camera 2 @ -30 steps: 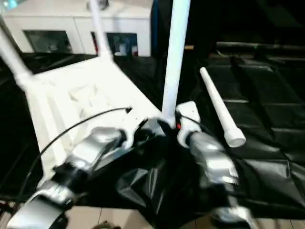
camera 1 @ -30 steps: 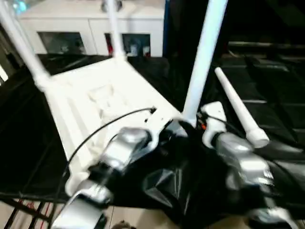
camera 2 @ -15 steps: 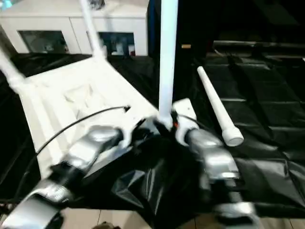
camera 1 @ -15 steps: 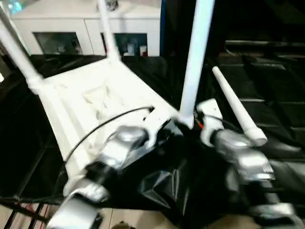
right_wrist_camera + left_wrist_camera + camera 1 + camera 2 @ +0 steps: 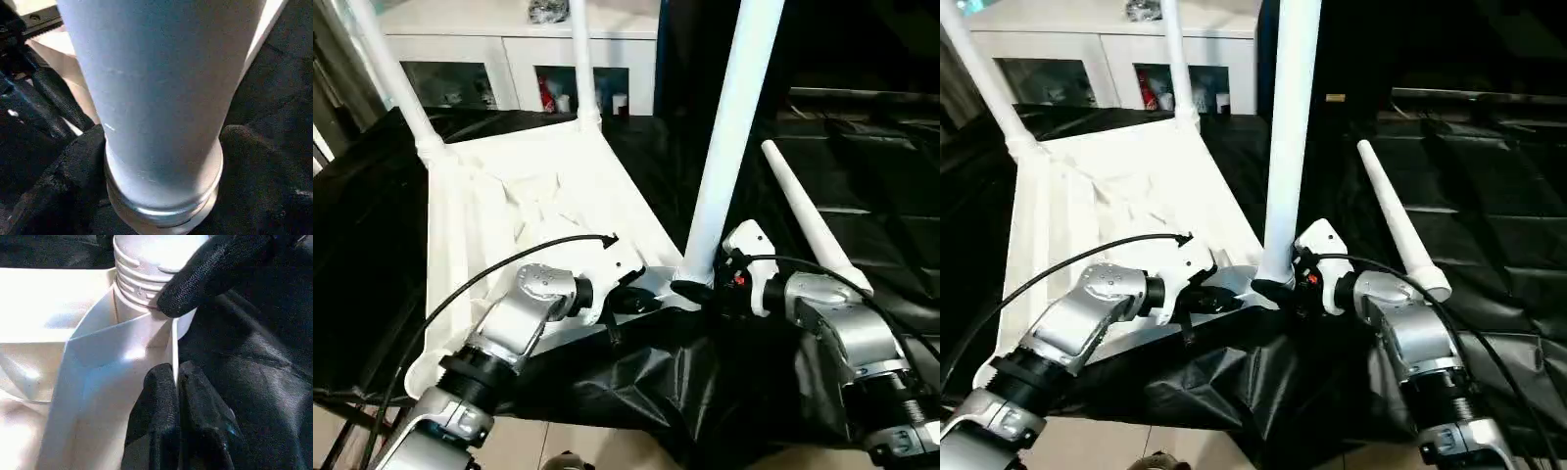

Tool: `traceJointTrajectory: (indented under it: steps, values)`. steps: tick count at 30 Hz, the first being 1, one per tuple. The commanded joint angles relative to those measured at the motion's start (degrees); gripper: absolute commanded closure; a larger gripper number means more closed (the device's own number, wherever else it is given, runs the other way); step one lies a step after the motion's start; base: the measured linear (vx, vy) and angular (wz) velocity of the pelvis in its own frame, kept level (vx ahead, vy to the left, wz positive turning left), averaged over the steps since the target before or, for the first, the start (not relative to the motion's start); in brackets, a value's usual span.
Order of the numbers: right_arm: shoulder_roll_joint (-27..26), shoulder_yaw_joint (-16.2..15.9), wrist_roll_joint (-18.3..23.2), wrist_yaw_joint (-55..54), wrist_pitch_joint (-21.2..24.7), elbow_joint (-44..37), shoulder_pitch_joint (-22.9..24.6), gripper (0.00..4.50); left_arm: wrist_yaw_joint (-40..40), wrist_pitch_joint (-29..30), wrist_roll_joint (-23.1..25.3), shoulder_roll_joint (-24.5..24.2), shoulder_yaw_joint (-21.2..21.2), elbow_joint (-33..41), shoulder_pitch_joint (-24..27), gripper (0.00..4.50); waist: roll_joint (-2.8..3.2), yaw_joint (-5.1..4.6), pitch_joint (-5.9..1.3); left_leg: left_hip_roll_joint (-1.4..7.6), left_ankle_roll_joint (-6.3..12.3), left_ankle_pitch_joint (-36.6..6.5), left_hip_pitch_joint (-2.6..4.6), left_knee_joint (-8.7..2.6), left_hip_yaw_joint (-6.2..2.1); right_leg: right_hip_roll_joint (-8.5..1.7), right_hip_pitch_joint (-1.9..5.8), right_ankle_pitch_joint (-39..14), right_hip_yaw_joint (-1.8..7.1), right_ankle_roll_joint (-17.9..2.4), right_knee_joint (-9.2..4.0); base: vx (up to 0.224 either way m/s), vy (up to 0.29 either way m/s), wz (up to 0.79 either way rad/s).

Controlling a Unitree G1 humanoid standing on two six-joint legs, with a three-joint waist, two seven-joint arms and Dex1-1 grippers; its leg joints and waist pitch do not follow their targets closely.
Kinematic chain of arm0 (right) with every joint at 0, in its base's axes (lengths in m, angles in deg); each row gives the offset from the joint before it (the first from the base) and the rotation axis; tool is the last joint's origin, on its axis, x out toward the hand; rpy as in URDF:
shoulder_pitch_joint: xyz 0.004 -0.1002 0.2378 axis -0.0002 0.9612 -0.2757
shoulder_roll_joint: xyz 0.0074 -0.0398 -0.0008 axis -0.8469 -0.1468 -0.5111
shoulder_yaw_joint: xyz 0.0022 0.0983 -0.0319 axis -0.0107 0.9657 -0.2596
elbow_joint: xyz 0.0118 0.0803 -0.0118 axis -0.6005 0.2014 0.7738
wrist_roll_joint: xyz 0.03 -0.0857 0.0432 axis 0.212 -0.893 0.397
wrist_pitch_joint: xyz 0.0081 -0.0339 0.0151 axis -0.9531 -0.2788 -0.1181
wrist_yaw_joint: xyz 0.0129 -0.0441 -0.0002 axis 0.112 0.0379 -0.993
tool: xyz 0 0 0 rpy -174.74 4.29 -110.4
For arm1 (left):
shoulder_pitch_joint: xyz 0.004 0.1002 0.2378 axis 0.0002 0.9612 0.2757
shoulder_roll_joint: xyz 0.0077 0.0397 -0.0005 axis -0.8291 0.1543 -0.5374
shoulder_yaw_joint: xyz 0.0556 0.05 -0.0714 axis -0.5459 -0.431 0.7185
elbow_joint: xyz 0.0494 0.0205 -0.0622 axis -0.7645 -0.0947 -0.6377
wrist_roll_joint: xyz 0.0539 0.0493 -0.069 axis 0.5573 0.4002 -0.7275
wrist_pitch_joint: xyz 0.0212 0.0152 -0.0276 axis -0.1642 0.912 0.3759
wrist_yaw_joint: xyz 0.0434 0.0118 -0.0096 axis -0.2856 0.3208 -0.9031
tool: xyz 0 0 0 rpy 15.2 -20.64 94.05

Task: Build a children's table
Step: Rotate leg to tighten

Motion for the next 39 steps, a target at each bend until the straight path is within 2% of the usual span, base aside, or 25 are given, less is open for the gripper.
traceJointTrajectory:
  steps: [1,4,10,15,17,18,19,21,22,24,25,26,30,31,36,39]
  values:
    - [0.79,0.67,0.67,0.75,-0.30,-1.63,-0.52,0.81,3.39,-0.31,-1.70,0.00,-0.57,2.55,0.06,4.50,-1.25,-0.19,-4.05,3.12,3.15,-12.01,0.46,-3.96,-0.87,-4.15,2.99,-20.19,3.24,-8.76,-3.87,0.000,0.000,0.00]
    - [0.75,0.39,0.82,0.53,-0.41,-1.56,-0.35,1.06,3.88,0.03,-2.09,-0.28,-0.85,3.07,0.30,4.50,-1.20,-0.14,-4.04,3.15,3.19,-11.82,0.42,-3.97,-0.89,-4.13,3.02,-20.10,3.21,-8.82,-3.85,0.000,0.000,0.00]
    - [0.02,0.45,0.54,-0.31,-0.85,-1.02,0.21,1.59,3.38,0.46,-2.25,-0.30,-1.13,3.57,0.34,4.50,-1.15,-0.28,-3.95,3.08,2.58,-13.25,0.50,-4.07,-0.96,-4.11,2.96,-22.74,3.13,-7.71,-4.23,0.000,0.000,0.00]
    - [-2.05,0.99,-0.34,-4.62,-0.52,-0.13,0.67,1.71,0.60,0.95,-1.47,0.81,-0.73,2.12,-0.51,4.50,-1.18,-0.34,-4.01,3.02,2.49,-12.79,0.48,-4.04,-0.97,-4.08,2.93,-22.31,3.12,-7.74,-4.16,0.000,0.000,0.00]
    - [-4.94,2.33,-0.95,-10.58,0.58,1.74,0.00,1.73,-3.72,1.18,-0.34,2.98,0.10,-0.37,-1.80,4.50,-1.13,-0.57,-3.85,2.93,2.00,-13.22,0.47,-4.13,-0.97,-4.02,2.82,-23.33,3.05,-7.50,-4.40,0.000,0.000,0.00]
    - [-8.36,3.69,-1.53,-17.05,1.65,3.87,-0.77,1.73,-9.80,1.79,0.83,6.17,1.53,-3.96,-3.71,4.50,-1.20,-0.77,-3.82,2.84,1.60,-13.32,0.51,-4.16,-0.95,-3.95,2.70,-24.17,3.04,-7.13,-4.54,0.000,0.000,0.00]
    - [-9.02,3.92,-1.61,-18.17,1.81,4.21,-0.89,1.73,-10.95,1.95,1.00,6.80,1.82,-4.65,-4.09,4.50,-1.24,-0.83,-3.88,2.72,0.85,-13.96,0.71,-4.10,-1.04,-4.02,2.74,-25.26,2.84,-6.79,-4.74,0.000,0.000,0.00]
    - [-13.73,5.75,-1.92,-26.27,3.59,6.90,-2.25,1.74,-18.28,2.55,1.49,11.00,3.92,-9.46,-6.93,4.50,-1.05,-0.99,-3.86,2.59,0.42,-14.27,0.71,-4.13,-1.02,-3.93,2.60,-25.52,2.87,-6.36,-4.86,0.000,0.000,0.00]
    - [-15.42,6.43,-1.97,-29.17,4.41,7.93,-2.84,1.74,-20.78,2.62,1.61,12.43,4.66,-11.19,-7.97,4.50,-1.22,-1.18,-4.00,2.57,0.10,-14.45,0.70,-4.19,-1.17,-4.02,2.80,-25.26,2.82,-6.21,-4.82,0.000,0.000,0.00]
    - [-18.38,5.88,-2.64,-32.46,4.51,9.47,-4.01,1.74,-24.47,2.00,1.91,15.03,5.27,-14.17,-9.97,4.50,-1.25,-1.38,-4.09,2.41,0.62,-13.55,0.45,-4.10,-1.10,-4.10,2.96,-23.71,2.89,-6.05,-4.79,0.000,0.000,0.00]
    - [-20.33,4.81,-3.16,-33.33,3.64,9.98,-4.97,1.74,-25.47,1.35,2.18,16.42,5.01,-15.48,-11.20,4.50,-0.96,-1.45,-4.22,2.38,0.98,-12.77,0.46,-4.01,-1.04,-4.09,2.90,-22.25,3.00,-6.26,-4.69,0.000,0.000,0.00]
    - [-20.69,4.68,-3.20,-33.46,3.49,9.97,-5.14,1.74,-25.41,1.23,2.25,16.61,4.88,-15.59,-11.37,4.50,-1.12,-1.53,-4.18,2.30,1.24,-12.23,0.27,-3.99,-0.99,-4.04,2.99,-21.66,2.99,-6.30,-4.68,0.000,0.000,0.00]
    - [-21.48,4.46,-3.02,-32.80,2.52,9.79,-5.87,1.74,-22.87,-0.54,2.56,16.76,3.97,-15.16,-11.49,4.50,-0.96,-1.42,-4.33,2.51,2.41,-10.54,0.16,-3.98,-1.00,-4.01,3.25,-18.20,2.97,-7.38,-4.18,0.000,0.000,0.00]
    - [-21.51,4.68,-2.84,-32.25,2.57,9.59,-5.90,1.05,-21.98,-1.27,2.54,16.62,3.74,-15.09,-11.36,4.50,-0.95,-1.44,-4.33,2.54,2.46,-10.56,0.19,-3.98,-0.98,-4.00,3.24,-17.98,2.97,-7.55,-4.14,0.000,0.000,0.00]
    - [-18.42,3.40,-3.26,-27.60,1.83,7.37,-5.18,0.87,-17.94,-2.25,1.54,14.66,2.96,-13.52,-9.83,4.50,-0.96,-1.65,-4.04,2.60,2.21,-13.25,0.36,-4.20,-1.01,-4.09,3.23,-21.44,2.93,-7.09,-4.56,0.000,0.000,0.00]
    - [-15.31,2.43,-3.11,-23.28,1.05,5.78,-4.62,0.87,-15.69,-2.21,1.43,12.94,2.44,-12.47,-8.98,4.50,-0.95,-1.54,-4.09,2.78,2.29,-13.04,0.35,-4.23,-1.10,-4.07,3.29,-20.49,3.00,-7.05,-4.38,0.000,0.000,0.00]
